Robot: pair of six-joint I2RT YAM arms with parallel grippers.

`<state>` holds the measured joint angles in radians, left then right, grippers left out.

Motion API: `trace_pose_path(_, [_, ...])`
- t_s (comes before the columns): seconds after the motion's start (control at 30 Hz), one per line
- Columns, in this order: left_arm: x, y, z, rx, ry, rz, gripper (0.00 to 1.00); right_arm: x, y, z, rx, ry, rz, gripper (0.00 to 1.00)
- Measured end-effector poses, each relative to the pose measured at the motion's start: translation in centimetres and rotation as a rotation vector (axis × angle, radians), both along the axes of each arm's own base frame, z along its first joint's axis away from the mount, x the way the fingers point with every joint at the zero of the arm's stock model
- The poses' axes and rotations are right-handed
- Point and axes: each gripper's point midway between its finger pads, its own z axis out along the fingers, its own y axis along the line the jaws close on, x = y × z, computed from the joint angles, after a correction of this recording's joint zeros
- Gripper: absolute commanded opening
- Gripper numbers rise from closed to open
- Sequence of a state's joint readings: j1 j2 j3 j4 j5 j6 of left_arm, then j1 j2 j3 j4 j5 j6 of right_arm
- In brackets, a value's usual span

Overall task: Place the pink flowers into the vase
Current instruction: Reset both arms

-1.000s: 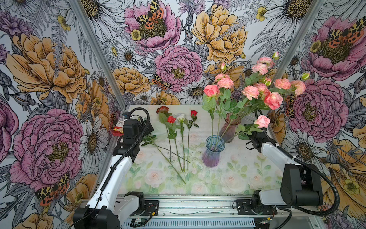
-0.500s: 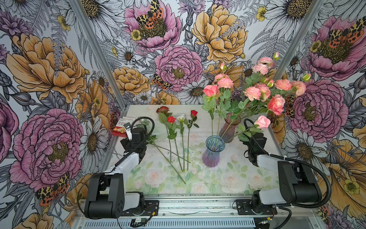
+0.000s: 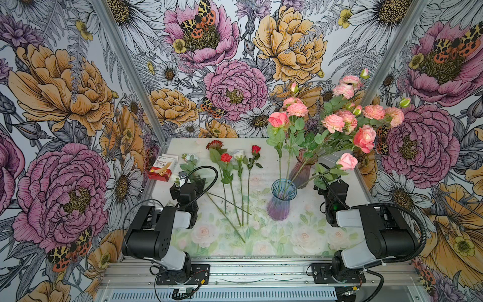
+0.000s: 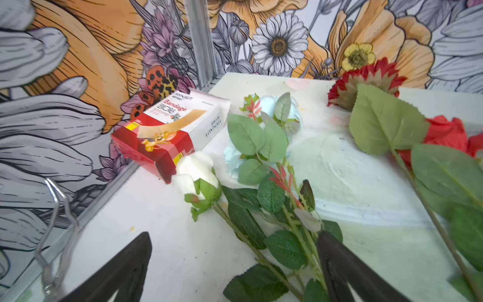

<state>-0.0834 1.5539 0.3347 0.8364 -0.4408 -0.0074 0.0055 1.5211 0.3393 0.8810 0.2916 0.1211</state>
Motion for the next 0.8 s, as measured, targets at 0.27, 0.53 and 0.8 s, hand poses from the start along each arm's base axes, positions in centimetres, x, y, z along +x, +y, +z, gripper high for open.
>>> trace_pose_path(0.27, [1.5, -0.3, 2.2, -0.030, -0.091, -0.053, 0.98, 0.3, 0.0, 0.4, 0.000, -0.014, 0.000, 0.99])
trace_pose_path(0.53, [1.7, -0.6, 2.5, -0.037, -0.105, -0.073, 0.98, 0.3, 0.0, 0.5, 0.000, -0.016, 0.000, 0.99])
trace_pose_path(0.8, [1.7, -0.7, 2.5, -0.039, -0.104, -0.079, 0.98, 0.4, 0.0, 0.6, 0.000, -0.017, 0.001, 0.99])
